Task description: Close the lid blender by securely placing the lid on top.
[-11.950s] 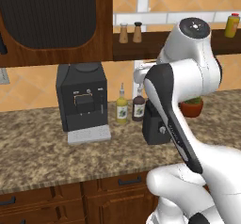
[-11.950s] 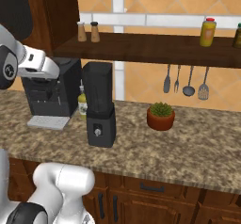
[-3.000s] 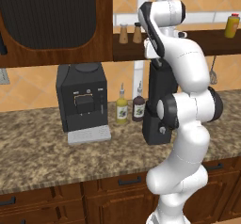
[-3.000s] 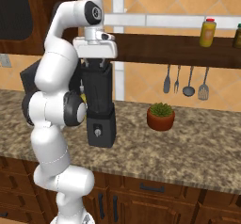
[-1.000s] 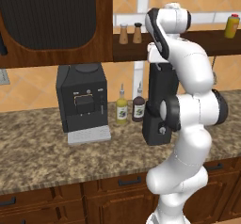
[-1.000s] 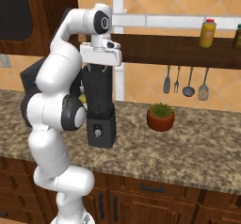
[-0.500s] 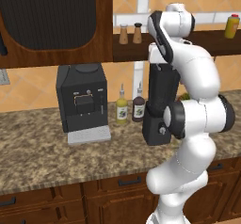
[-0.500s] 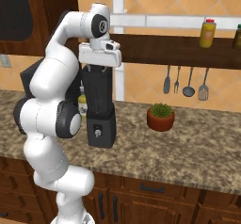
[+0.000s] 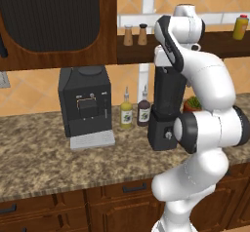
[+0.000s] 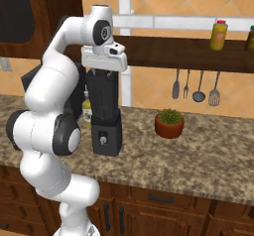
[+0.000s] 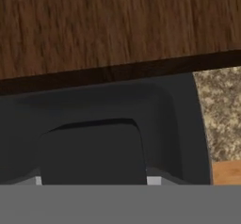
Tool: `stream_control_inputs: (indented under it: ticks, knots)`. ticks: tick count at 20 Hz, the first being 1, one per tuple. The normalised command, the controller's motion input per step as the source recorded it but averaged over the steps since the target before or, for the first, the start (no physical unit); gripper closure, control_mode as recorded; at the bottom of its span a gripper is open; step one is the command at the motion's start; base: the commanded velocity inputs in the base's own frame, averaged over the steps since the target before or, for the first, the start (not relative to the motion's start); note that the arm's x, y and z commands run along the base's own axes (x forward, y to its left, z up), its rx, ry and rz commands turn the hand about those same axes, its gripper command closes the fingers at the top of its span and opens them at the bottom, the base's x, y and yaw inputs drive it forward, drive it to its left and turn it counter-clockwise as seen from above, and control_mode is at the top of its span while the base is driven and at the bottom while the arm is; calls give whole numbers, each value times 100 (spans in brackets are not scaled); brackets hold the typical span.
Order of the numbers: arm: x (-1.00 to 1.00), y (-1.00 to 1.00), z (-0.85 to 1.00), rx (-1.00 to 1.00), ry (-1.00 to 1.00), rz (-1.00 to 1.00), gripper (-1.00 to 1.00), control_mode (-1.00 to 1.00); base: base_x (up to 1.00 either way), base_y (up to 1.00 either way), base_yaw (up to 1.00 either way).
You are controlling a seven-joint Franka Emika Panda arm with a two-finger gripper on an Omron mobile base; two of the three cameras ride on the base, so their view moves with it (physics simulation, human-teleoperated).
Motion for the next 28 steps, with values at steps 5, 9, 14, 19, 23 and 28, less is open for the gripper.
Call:
stream_control_inputs:
  ticks: [5, 9, 14, 19, 23, 28]
  knots:
    - [0, -2, -6, 0, 0, 0, -100, -100, 0, 0, 0]
    - [0, -5, -1, 0, 0, 0, -100, -100, 0, 0, 0]
    - [-5, -11, -1, 0, -2, 0, -100, -100, 0, 0, 0]
    - [-9, -13, 0, 0, -2, 0, -100, -100, 0, 0, 0]
    - [-4, -4, 0, 0, 0, 0, -100, -100, 0, 0, 0]
    - [0, -1, 0, 0, 0, 0, -100, -100, 0, 0, 0]
